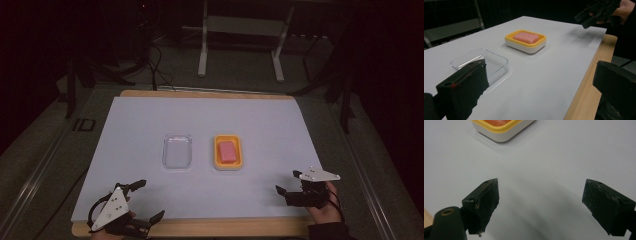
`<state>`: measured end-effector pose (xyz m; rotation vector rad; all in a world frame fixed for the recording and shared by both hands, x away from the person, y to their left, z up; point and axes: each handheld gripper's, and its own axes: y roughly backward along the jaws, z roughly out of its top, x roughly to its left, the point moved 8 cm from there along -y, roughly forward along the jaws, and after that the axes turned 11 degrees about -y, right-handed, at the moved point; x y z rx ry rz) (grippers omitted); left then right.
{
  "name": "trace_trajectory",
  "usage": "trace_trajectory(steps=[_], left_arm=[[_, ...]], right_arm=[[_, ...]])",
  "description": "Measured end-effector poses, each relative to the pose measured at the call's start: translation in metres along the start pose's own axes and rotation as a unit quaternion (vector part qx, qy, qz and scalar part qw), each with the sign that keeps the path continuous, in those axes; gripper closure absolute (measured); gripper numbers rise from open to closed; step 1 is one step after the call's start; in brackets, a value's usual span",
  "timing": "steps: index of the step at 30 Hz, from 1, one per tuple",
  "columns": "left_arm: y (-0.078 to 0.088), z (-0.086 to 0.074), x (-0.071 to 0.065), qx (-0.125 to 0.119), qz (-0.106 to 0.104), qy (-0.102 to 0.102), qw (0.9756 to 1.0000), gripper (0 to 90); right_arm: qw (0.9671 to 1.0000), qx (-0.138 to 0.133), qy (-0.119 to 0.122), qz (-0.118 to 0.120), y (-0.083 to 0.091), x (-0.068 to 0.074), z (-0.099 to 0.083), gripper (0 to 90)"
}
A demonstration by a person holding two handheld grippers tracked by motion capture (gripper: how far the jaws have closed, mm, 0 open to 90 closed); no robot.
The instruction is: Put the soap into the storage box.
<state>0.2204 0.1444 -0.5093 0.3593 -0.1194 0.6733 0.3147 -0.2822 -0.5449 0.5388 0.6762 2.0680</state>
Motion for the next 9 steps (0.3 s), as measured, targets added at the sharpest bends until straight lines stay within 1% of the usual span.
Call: trace_trajectory(steps=[3,4,9], left_arm=[[-0.0003,-0.0001,0.0003,0.0,0.0,0.0,1.0,0.2],[-0.0003,-0.0002,0.0001,0.001,0.0,0.0,1.0,0.2],[-0.0001,0.0,-0.0002,0.001,0.0,0.0,1.0,0.2]], right_arm=[[1.0,0.001,0.004,-0.004,-0.0007,0.0001,-0.0002,13.8],[1.0,0.001,0.003,-0.001,-0.0007,0.0012,0.0,13.8],[1.0,0.007,0.004,-0.003,-0.0018,0.0011,-0.0011,13.8]])
